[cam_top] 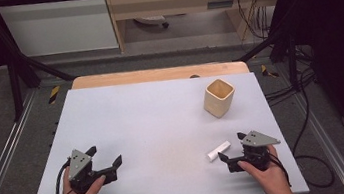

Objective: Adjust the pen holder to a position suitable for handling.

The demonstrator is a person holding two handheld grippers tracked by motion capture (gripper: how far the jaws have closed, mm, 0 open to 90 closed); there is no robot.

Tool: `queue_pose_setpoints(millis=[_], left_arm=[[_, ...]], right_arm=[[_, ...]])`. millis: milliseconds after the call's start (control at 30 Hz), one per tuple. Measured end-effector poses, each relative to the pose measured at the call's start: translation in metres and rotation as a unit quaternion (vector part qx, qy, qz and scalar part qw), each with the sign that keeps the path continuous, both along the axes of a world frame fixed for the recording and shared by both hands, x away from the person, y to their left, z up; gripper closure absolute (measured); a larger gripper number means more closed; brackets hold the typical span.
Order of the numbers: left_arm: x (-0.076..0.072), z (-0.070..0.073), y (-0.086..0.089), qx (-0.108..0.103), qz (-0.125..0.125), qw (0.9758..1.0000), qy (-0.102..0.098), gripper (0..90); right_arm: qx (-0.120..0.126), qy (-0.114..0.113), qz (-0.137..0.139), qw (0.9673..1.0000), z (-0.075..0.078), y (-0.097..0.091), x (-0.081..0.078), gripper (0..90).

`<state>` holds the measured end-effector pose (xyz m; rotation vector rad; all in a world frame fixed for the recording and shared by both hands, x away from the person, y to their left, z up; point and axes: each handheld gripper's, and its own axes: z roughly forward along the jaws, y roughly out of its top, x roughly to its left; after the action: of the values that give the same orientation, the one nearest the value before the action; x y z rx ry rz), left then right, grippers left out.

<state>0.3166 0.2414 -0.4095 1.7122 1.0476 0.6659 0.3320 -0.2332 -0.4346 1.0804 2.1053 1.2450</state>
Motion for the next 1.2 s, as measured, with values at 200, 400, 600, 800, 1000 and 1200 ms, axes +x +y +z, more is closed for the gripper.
queue_pose_setpoints(millis=[200,400,600,800,1000,1200], left_arm=[[-0.003,0.0,-0.018,0.007,-0.026,0.9996,0.005,6.0],[-0.008,-0.001,-0.039,0.014,-0.051,0.9986,0.009,6.0],[-0.012,0.001,-0.062,0.012,-0.071,0.9973,0.016,6.4],[-0.016,0.013,-0.1,0.031,-0.116,0.9927,0.015,6.6],[-0.005,0.022,-0.133,0.027,-0.132,0.9909,0.006,5.9],[0.01,0.025,-0.155,0.01,-0.127,0.9918,-0.009,5.2]], right_arm=[[0.004,-0.002,0.0,1.0,0.001,-0.001,0.0,2.3],[0.006,-0.005,-0.001,1.0,0.003,-0.003,-0.001,2.3],[0.022,-0.009,-0.005,0.9997,0.007,-0.007,-0.003,2.3],[0.013,0.001,-0.037,0.9992,0.023,-0.015,-0.002,5.2],[0.028,-0.029,-0.048,0.998,0.019,-0.021,-0.002,6.7],[0.031,-0.036,-0.046,0.9978,0.008,-0.017,-0.001,6.9]])
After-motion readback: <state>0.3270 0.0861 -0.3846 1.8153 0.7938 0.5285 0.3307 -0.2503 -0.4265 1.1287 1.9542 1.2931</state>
